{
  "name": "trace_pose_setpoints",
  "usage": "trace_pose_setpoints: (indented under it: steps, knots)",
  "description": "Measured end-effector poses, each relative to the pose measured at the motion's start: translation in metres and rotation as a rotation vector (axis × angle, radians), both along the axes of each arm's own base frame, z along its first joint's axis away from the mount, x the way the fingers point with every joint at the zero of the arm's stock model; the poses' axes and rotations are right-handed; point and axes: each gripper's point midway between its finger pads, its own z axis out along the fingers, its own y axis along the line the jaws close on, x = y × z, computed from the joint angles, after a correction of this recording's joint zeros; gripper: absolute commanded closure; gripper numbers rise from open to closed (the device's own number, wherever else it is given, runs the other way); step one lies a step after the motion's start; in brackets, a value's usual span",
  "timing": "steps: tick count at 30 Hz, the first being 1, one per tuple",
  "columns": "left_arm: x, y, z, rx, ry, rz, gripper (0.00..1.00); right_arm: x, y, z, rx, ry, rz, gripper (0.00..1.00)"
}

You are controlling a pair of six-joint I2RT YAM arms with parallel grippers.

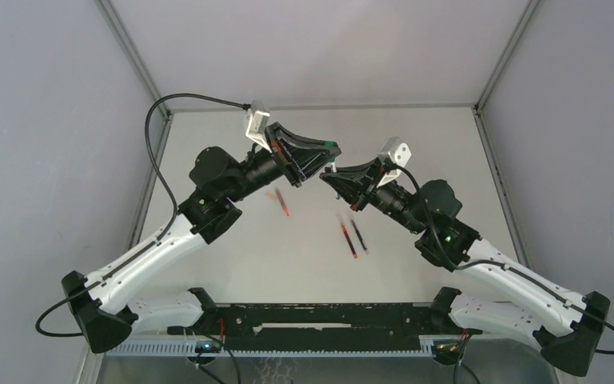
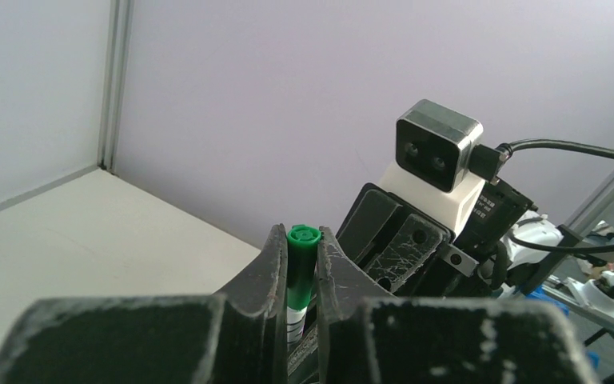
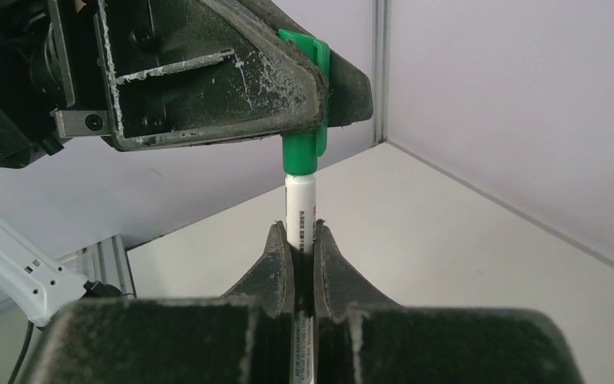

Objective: Insert the pens into the pen caps
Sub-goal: Press the pen cap onto the pen.

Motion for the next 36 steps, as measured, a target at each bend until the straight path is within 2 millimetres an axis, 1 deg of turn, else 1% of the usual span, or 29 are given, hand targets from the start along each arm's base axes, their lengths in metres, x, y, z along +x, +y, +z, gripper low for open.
trace_pose_setpoints:
  steps: [10, 15, 21, 27, 33, 36]
  knots:
    - [0.002, -0.005, 0.002, 0.005, -0.055, 0.055, 1.0, 0.007, -0.007, 0.007, -0.043, -0.036, 0.001, 1.0]
    - [0.007, -0.005, 0.005, 0.005, -0.092, 0.093, 1.0, 0.014, -0.007, 0.011, -0.061, -0.061, -0.009, 1.0]
    - [0.014, -0.002, 0.017, -0.028, -0.127, 0.142, 1.0, 0.024, -0.003, 0.026, -0.063, -0.091, -0.009, 1.0]
    - [0.016, 0.001, 0.028, -0.058, -0.161, 0.168, 1.0, 0.028, 0.002, 0.044, -0.059, -0.13, 0.021, 1.0]
    - [0.014, 0.003, 0.038, -0.09, -0.189, 0.182, 1.0, 0.025, 0.007, 0.059, -0.054, -0.166, 0.057, 1.0]
    - [0.012, 0.004, 0.043, -0.097, -0.204, 0.182, 1.0, 0.022, 0.007, 0.064, -0.06, -0.186, 0.072, 1.0]
